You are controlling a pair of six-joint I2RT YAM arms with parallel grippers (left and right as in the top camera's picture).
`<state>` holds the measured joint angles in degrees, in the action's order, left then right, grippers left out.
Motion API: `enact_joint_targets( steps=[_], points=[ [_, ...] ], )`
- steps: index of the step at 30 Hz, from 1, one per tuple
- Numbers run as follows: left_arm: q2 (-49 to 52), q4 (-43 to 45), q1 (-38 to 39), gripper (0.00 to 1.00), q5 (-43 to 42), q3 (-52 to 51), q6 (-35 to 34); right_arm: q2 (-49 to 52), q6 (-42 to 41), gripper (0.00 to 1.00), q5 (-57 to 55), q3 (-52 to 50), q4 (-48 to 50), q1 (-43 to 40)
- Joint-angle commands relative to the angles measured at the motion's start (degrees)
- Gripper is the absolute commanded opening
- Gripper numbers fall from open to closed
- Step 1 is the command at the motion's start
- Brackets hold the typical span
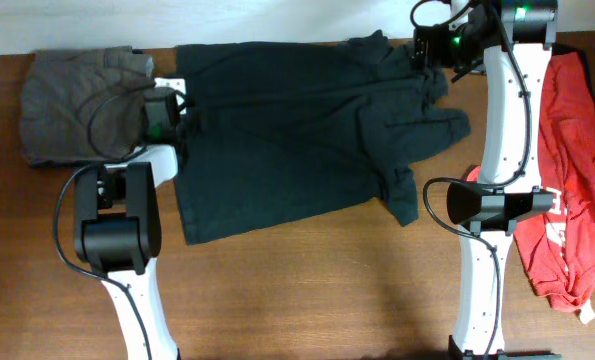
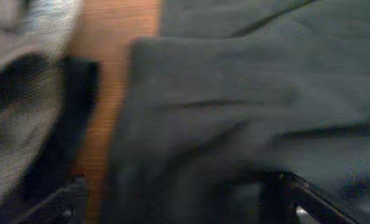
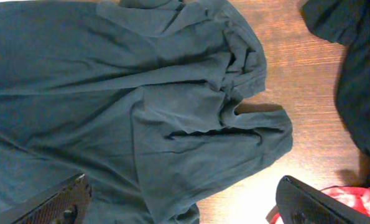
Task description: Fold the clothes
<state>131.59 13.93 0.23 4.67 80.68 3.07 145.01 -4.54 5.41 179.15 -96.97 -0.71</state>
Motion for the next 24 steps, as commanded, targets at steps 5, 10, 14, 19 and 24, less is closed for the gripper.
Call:
enact_joint_targets(
  steps=[5,10,14,19,24],
  points=[
    [-8.02,-24.44,6.64,0.99,-2.58,10.73,0.28,-5.86,-0.02,0.99,-1.31,0.87,-0.35,-0.85],
    [-16.33,-40.22,8.76,0.99,-9.2,15.19,-0.66,-12.02,-0.02,0.99,0.17,0.85,-0.37,-1.64],
    [-23.82,-50.23,9.25,0.99,-12.55,15.37,-0.66,-17.99,0.02,0.99,0.76,0.11,-0.37,-1.66],
    [-31.58,-63.54,8.76,0.99,-12.39,15.37,-9.88,-25.66,0.0,0.99,-0.24,-6.25,-0.37,-1.68],
    [-34.03,-73.53,8.79,0.99,-11.78,15.34,-14.29,-31.3,-0.68,0.99,-3.56,-19.43,-0.37,-1.68]
  ],
)
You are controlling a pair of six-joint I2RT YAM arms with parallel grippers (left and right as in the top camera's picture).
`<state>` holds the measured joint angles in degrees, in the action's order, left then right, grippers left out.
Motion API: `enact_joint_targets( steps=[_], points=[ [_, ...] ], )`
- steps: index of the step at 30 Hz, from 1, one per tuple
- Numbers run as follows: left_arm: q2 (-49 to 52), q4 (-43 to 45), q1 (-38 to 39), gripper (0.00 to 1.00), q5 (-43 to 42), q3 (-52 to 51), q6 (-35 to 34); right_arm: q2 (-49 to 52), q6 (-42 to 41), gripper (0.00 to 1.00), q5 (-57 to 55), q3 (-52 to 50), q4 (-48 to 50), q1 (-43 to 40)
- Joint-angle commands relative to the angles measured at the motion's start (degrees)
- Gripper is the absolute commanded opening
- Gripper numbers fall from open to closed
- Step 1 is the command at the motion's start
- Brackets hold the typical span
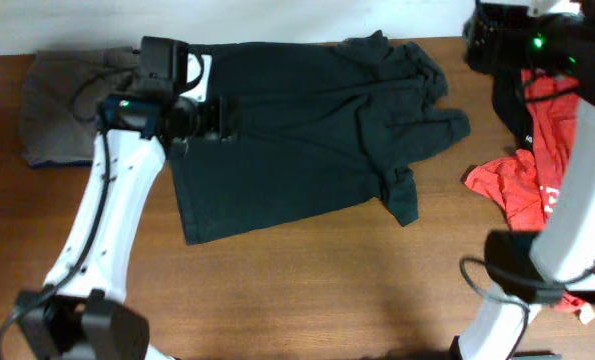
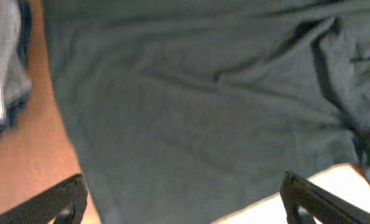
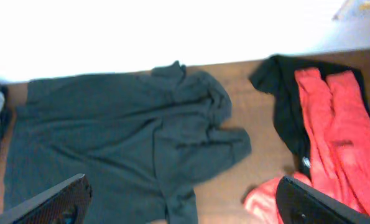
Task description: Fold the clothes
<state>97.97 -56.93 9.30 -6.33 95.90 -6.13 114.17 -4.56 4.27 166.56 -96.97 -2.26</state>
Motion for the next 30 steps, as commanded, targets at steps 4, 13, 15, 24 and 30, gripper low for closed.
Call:
enact_joint_targets(
  steps=[4,13,15,24,30],
  points=[
    [-0.39,-7.08,-0.31,0.99,0.02,-2.54,-7.06,-3.04,-0.66,0.99,-2.45,-20.02,-0.37,-0.13],
    [-0.72,-4.59,-0.28,0.99,0.07,-15.65,-12.52,-3.21,-4.15,0.92,-2.38,-47.23,4.83,-0.02],
    [-0.72,-1.79,-0.31,0.99,0.11,-19.87,-12.72,-3.21,-4.15,0.89,-1.4,-52.83,8.09,-0.02],
    [-0.7,17.18,-0.37,0.99,2.75,-36.02,-18.08,-3.21,-3.61,0.83,3.74,-73.31,24.26,0.42],
    [-0.7,20.41,-0.35,0.95,2.91,-39.65,-18.49,-3.21,-3.28,0.83,4.35,-81.02,30.53,1.9]
  ],
)
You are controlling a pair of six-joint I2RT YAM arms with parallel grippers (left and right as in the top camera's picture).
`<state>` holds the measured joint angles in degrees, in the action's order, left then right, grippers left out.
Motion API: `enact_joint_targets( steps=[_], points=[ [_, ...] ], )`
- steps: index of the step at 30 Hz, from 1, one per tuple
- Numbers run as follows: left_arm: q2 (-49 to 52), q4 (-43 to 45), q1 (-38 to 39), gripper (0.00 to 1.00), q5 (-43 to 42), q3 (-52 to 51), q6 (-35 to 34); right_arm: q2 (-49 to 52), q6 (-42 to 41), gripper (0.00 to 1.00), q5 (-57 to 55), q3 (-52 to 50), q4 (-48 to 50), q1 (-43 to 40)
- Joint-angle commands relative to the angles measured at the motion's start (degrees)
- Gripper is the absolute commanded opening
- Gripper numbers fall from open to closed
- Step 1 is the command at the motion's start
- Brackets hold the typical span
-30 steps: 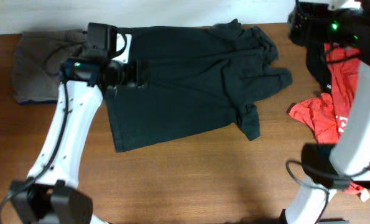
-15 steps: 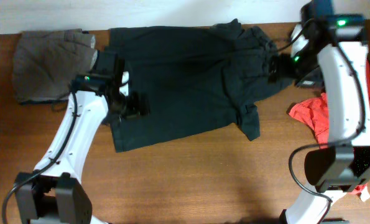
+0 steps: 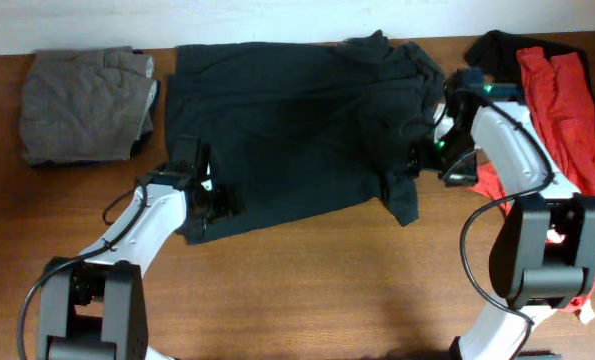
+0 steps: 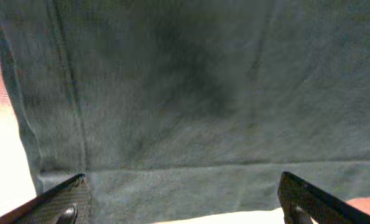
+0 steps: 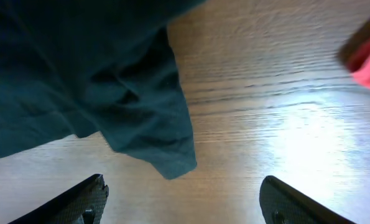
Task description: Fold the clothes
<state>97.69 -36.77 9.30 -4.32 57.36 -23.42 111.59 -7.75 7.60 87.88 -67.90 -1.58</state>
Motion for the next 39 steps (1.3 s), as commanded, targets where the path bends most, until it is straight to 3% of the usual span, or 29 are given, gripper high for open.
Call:
enact_joint_targets(
  steps=[1,13,18,24,28,31,33,35,37,39],
  points=[
    [-0.42,-0.04,-0.35,0.95,0.92,-1.25,-1.2,-0.63,-0.09,0.83,1.03,-3.15,2.25,1.33],
    [-0.26,-0.7,-0.35,0.89,3.93,-5.95,-0.55,-0.63,-0.28,0.82,1.27,-8.02,7.39,1.7],
    [-0.26,1.27,-0.37,0.77,6.14,-7.82,-0.55,-0.59,-0.28,0.79,1.81,-8.44,8.5,1.7],
    [-0.15,3.87,-0.35,0.69,6.27,-9.27,-0.55,-0.59,-0.28,0.79,3.45,-9.35,9.88,2.51],
    [-0.15,4.81,-0.35,0.49,6.25,-10.62,-0.55,-0.59,-0.28,0.79,3.41,-10.01,9.88,3.89],
    [-0.15,4.76,-0.35,0.44,6.27,-11.47,-0.55,-0.59,-0.28,0.79,3.41,-10.1,9.84,4.2],
    [-0.15,4.59,-0.35,0.36,6.27,-11.72,-0.55,-0.59,-0.28,0.79,3.39,-10.1,9.73,4.2],
    [-0.15,4.61,-0.35,0.25,6.27,-11.74,-0.55,-0.59,-0.26,0.79,3.39,-10.1,9.6,4.2],
    [-0.15,4.59,-0.35,0.01,6.23,-11.74,-0.57,-0.59,-0.26,0.79,3.39,-10.12,9.42,4.2],
    [-0.15,4.39,-0.35,0.01,6.08,-11.74,-0.57,-0.59,-0.26,0.79,3.37,-10.4,9.4,4.2]
  ],
)
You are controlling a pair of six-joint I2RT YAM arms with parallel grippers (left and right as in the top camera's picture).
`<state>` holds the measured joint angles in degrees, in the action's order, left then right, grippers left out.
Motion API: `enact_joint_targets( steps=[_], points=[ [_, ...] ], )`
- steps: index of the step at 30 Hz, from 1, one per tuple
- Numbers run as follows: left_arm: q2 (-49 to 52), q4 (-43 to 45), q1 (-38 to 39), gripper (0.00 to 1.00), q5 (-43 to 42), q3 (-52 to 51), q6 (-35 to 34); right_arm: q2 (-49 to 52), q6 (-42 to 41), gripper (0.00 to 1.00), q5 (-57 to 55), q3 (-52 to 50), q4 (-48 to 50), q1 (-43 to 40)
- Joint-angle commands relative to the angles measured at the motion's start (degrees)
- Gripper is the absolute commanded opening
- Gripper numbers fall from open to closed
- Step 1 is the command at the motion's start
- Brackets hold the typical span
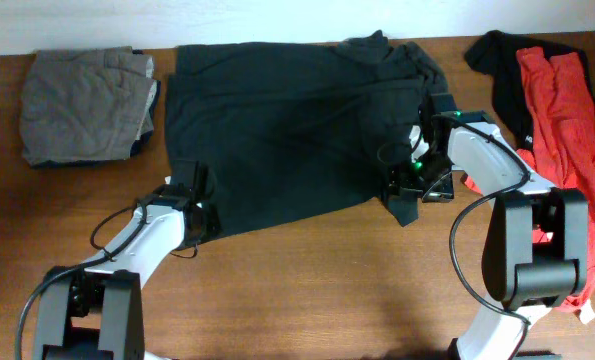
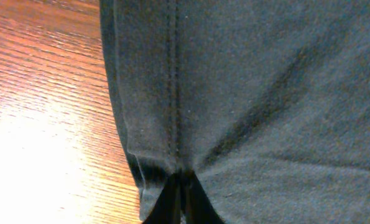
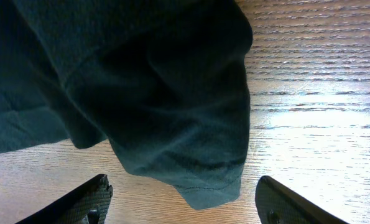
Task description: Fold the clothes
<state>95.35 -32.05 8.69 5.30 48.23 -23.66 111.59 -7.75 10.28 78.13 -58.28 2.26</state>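
A dark green T-shirt [image 1: 287,130] lies spread flat on the wooden table [image 1: 307,290]. At its near left hem corner, my left gripper [image 1: 195,208] is down on the cloth. In the left wrist view the left gripper [image 2: 180,202] is shut, its fingers pinched together on the stitched hem [image 2: 172,93]. My right gripper [image 1: 409,190] sits at the shirt's near right sleeve [image 1: 403,206]. In the right wrist view the right gripper [image 3: 183,190] is open, fingers wide apart with the sleeve end [image 3: 203,168] lying between them on the wood.
A folded grey garment [image 1: 82,105] rests at the far left corner. A red garment [image 1: 562,130] and a black one [image 1: 497,55] lie along the right edge. Bare wood runs along the front of the table.
My left gripper was open over the shirt's near left hem and is now shut on that corner. My right gripper has shifted a little closer over the sleeve end, still open.
First my left gripper was low at the shirt's far left corner and my right by the collar. Then both arms were raised high over the table. Later both were down at the shirt's near edge, open. Now the left pinches the hem corner.
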Motion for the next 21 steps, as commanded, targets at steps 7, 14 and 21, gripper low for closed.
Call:
enact_joint_targets(
  steps=[7,14,21],
  points=[
    [1.99,-2.6,0.26,0.01,-3.34,-2.58,-0.28,-0.59,-0.24,0.79,0.2,-2.27,0.24,0.35],
    [1.9,-3.56,0.26,0.3,-3.37,-2.58,-0.26,-0.59,-0.24,0.79,0.04,-2.27,0.72,0.35],
    [1.9,-4.63,0.26,0.7,-3.34,-2.58,0.17,-0.59,-0.24,0.79,0.04,-2.27,0.92,0.35]
  ],
)
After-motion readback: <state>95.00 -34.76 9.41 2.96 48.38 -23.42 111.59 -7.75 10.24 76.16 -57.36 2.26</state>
